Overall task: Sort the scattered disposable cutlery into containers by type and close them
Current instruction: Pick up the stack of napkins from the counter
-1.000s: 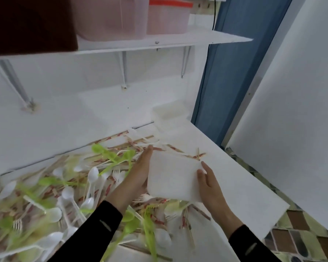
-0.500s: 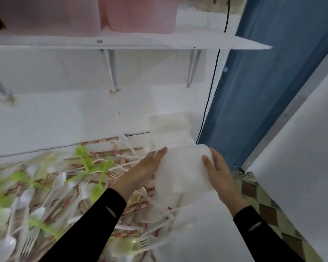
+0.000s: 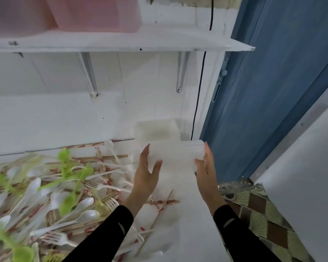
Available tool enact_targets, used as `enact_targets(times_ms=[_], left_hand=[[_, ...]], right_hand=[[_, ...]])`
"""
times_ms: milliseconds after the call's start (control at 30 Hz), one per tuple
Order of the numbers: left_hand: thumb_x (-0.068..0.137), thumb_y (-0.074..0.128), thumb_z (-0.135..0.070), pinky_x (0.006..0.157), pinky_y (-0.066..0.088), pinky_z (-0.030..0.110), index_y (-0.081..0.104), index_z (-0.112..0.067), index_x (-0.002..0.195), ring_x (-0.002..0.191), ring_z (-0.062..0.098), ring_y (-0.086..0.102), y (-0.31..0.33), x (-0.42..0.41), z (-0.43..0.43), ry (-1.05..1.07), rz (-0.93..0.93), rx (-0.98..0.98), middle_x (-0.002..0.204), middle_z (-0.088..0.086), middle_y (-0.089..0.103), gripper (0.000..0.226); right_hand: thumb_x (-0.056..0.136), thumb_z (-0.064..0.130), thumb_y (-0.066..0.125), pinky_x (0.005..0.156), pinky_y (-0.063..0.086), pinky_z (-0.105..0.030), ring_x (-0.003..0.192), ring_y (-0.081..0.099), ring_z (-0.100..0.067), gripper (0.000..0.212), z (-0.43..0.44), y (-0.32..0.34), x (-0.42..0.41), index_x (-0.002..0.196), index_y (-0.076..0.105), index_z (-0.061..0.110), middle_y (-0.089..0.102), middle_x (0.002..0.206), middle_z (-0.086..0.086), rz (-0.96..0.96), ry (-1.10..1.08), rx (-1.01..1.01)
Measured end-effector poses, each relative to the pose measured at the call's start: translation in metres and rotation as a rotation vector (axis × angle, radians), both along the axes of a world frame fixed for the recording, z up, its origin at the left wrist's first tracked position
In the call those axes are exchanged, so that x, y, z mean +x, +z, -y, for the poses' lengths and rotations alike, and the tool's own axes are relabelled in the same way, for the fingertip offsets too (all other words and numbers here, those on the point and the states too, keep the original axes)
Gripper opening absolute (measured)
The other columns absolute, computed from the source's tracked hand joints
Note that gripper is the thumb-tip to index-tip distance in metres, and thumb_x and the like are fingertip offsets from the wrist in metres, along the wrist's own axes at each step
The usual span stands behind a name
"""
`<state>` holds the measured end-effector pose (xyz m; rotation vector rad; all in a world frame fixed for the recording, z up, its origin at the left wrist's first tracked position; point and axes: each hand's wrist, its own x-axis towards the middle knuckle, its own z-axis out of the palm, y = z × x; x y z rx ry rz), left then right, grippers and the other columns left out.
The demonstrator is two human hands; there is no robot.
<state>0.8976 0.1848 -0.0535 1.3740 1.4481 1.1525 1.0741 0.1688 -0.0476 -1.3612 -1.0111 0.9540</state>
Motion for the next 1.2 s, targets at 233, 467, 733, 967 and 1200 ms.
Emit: enact_targets(times_ms=[233, 467, 733, 967, 1200], left_hand=[[0.082, 0.045, 0.011, 0.091, 0.047, 0.035, -0.003, -0.040, 0.150, 0.134, 0.045, 0.037, -0.026, 0.008, 0.002, -0.107, 0.011, -0.186, 0.158, 0.008, 0.021, 0.098], [0.074, 0.044, -0.006, 0.112, 0.031, 0.061, -0.003, -0.072, 0.135, 0.142, 0.032, 0.031, -0.034, 0.009, -0.007, -0.116, 0.020, -0.056, 0.157, -0.011, 0.015, 0.102], [0.104, 0.037, -0.014, 0.121, 0.016, 0.040, 0.005, -0.048, 0.144, 0.149, 0.027, 0.017, -0.026, 0.009, 0.000, -0.068, -0.085, 0.046, 0.158, -0.013, 0.009, 0.062], [0.100, 0.037, -0.040, 0.118, 0.029, 0.035, 0.030, -0.048, 0.139, 0.140, 0.017, 0.037, -0.018, 0.001, 0.012, -0.047, -0.021, 0.061, 0.150, -0.001, 0.043, 0.040], [0.099, 0.032, -0.045, 0.116, 0.013, 0.025, 0.007, -0.041, 0.148, 0.142, -0.004, 0.012, -0.019, 0.009, 0.023, -0.075, 0.032, -0.013, 0.153, -0.015, 0.015, 0.056]], right_hand=[[0.098, 0.006, 0.043, 0.110, 0.041, -0.036, 0.134, 0.042, -0.013, 0.069, 0.002, -0.030, 0.002, 0.154, 0.016, 0.035, 0.038, 0.150, 0.008, 0.008, 0.080, -0.101], [0.098, 0.009, 0.040, 0.112, 0.039, -0.046, 0.135, 0.039, -0.018, 0.072, -0.004, -0.030, 0.003, 0.151, 0.010, 0.047, 0.029, 0.153, 0.008, 0.002, 0.080, -0.081], [0.100, 0.046, 0.029, 0.120, 0.026, -0.039, 0.145, 0.024, -0.007, 0.056, 0.000, -0.029, 0.011, 0.152, 0.008, 0.042, 0.014, 0.160, 0.019, 0.039, 0.105, -0.050], [0.087, 0.077, 0.031, 0.119, 0.025, -0.032, 0.144, 0.023, -0.006, 0.076, 0.009, -0.027, 0.002, 0.151, 0.005, 0.044, 0.013, 0.161, 0.016, -0.033, 0.111, -0.062], [0.073, 0.091, 0.033, 0.120, 0.023, -0.052, 0.148, 0.019, -0.013, 0.063, 0.011, -0.020, 0.003, 0.131, 0.019, 0.073, 0.012, 0.161, 0.018, -0.117, 0.099, -0.031]])
